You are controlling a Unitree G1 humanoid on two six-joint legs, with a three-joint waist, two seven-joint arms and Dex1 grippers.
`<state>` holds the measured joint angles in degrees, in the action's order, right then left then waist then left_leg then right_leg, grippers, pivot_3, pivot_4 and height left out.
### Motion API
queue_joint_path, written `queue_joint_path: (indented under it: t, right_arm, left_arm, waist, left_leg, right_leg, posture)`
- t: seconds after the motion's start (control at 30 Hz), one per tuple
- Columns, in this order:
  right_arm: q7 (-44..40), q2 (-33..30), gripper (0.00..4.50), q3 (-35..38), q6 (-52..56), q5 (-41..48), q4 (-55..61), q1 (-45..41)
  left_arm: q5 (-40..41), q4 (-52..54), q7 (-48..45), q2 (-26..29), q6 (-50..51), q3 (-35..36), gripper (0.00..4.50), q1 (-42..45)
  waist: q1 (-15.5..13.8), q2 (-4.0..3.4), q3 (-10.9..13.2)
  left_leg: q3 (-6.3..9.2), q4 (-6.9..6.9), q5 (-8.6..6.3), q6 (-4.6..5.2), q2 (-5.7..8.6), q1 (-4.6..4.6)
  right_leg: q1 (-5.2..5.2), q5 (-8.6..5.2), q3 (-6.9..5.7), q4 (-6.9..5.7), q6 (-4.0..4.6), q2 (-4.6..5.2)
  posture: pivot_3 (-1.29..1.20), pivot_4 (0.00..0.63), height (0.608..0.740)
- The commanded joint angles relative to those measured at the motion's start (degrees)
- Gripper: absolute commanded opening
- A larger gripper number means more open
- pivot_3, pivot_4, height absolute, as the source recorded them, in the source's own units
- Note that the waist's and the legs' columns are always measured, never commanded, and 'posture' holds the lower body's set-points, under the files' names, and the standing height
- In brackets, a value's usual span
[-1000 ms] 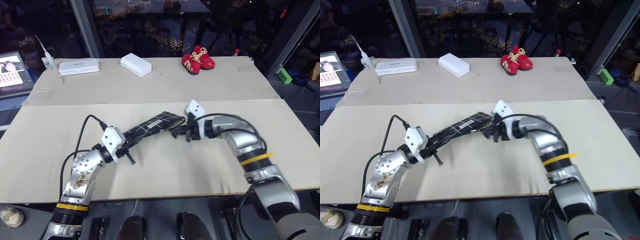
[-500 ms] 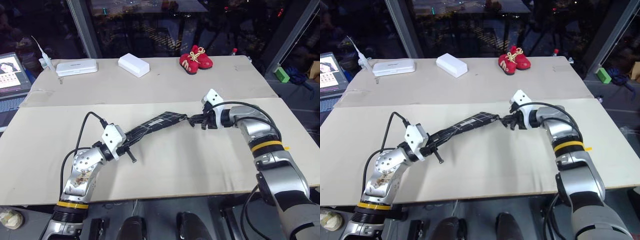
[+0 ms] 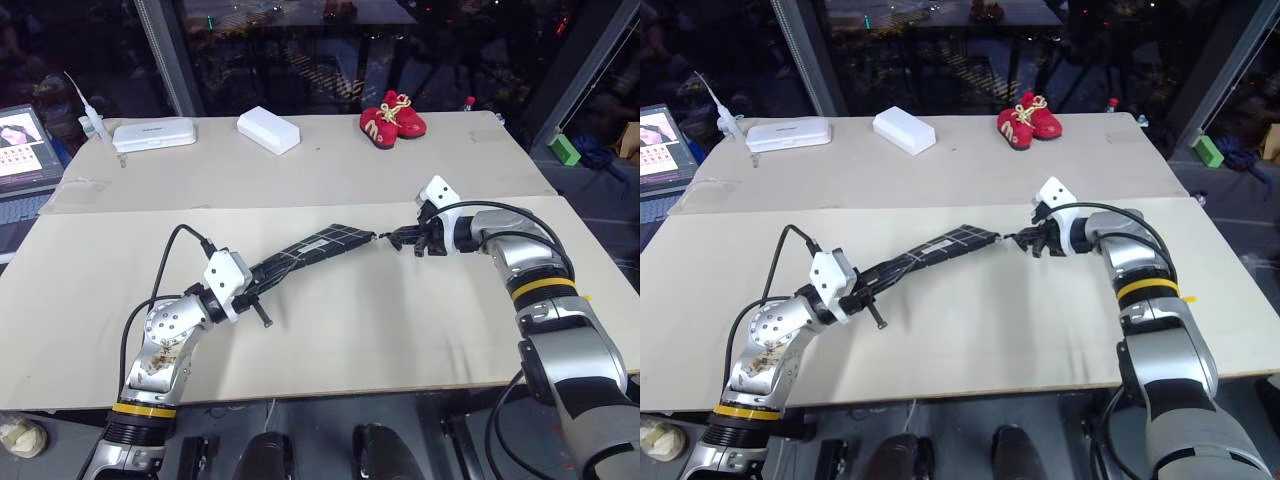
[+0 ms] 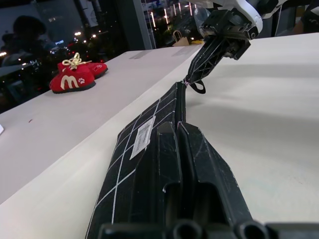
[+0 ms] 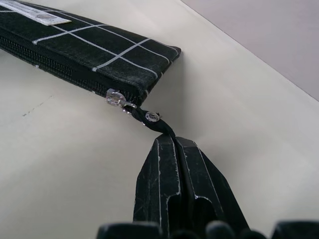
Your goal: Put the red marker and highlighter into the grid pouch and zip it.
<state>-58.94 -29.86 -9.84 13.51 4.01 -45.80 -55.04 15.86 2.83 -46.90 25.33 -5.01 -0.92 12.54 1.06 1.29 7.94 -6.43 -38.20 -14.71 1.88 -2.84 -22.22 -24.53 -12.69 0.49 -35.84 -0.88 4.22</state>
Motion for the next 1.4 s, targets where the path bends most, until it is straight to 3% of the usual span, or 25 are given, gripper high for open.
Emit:
queue_joint_path:
  t: [0.03,0.3,0.53,0.7,1.03,1.2,1.37,1.4]
  right_arm:
    - [0.3,0.7,0.61,3.5,1.6,2.6,3.2,1.7]
    - [-4.6,-3.4,3.18,5.1,13.6,6.4,17.9,8.1]
    - [-10.1,-11.6,3.18,16.1,20.2,18.7,33.3,18.0]
    - [-9.0,-13.4,3.18,16.9,20.8,21.0,45.6,29.1]
    - [-2.5,-13.2,3.18,21.5,25.1,26.0,55.5,38.7]
    - [-0.7,-14.3,3.18,22.9,25.6,26.7,56.2,39.9]
    - [-0.3,-15.8,3.22,23.3,25.8,27.5,56.1,40.3]
    - [-0.2,-16.0,3.22,23.3,25.8,27.6,56.0,40.4]
  left_arm:
    - [0.8,0.5,-0.3,0.4,-1.5,1.3,0.00,0.4]
    - [0.6,-0.1,-0.7,-0.1,-2.3,1.0,0.00,0.2]
    - [0.6,-2.2,-4.7,-0.1,-4.7,-1.0,0.00,1.2]
    - [2.5,-3.1,-11.6,0.9,-7.0,-2.3,0.00,2.5]
    - [5.7,-3.0,-22.8,4.1,-7.9,-3.7,0.00,6.9]
    - [0.7,-14.6,-20.7,3.7,-14.9,-2.3,0.00,10.8]
    - [3.0,-19.4,-22.8,3.1,-14.7,-2.3,1.46,14.2]
    - [2.9,-19.7,-23.2,3.1,-15.1,-2.5,1.97,14.6]
  waist:
    - [-0.1,0.00,0.0]
    - [-0.3,-0.01,0.0]
    - [-1.0,-0.01,0.0]
    - [-0.4,0.00,0.0]
    - [-0.5,0.01,0.0]
    - [-0.5,0.03,0.0]
    - [-0.4,0.04,0.0]
    - [-0.4,0.04,0.0]
  left_leg:
    - [0.00,0.00,0.00,0.00,0.00,-0.01]
    - [0.08,0.00,0.00,0.00,-0.01,-0.04]
    - [0.10,0.00,-0.03,0.05,0.01,-0.08]
    - [0.13,0.00,-0.03,0.04,0.00,0.04]
    - [0.17,-0.03,-0.03,0.05,0.05,0.07]
    - [0.18,-0.03,-0.03,0.06,0.09,0.10]
    - [0.20,-0.05,-0.03,0.07,0.10,0.08]
    - [0.20,-0.05,-0.05,0.09,0.09,0.06]
  right_leg:
    - [0.00,0.00,-0.01,0.00,0.00,0.01]
    - [0.00,0.00,-0.02,0.02,-0.01,0.10]
    - [0.03,0.00,-0.04,0.12,-0.01,0.10]
    - [0.14,-0.01,-0.04,0.11,-0.02,0.00]
    - [0.15,-0.04,0.08,0.11,-0.08,-0.03]
    - [0.16,-0.05,0.13,0.12,-0.10,-0.01]
    - [0.19,-0.05,0.13,0.16,-0.11,-0.02]
    - [0.18,-0.06,0.13,0.17,-0.13,-0.02]
  posture:
    - [0.00,0.150,0.740]
    - [0.00,0.150,0.740]
    - [0.00,0.150,0.740]
    - [0.00,0.150,0.740]
    - [0.00,0.150,0.740]
    - [0.00,0.150,0.740]
    - [0.00,0.150,0.740]
    - [0.00,0.150,0.740]
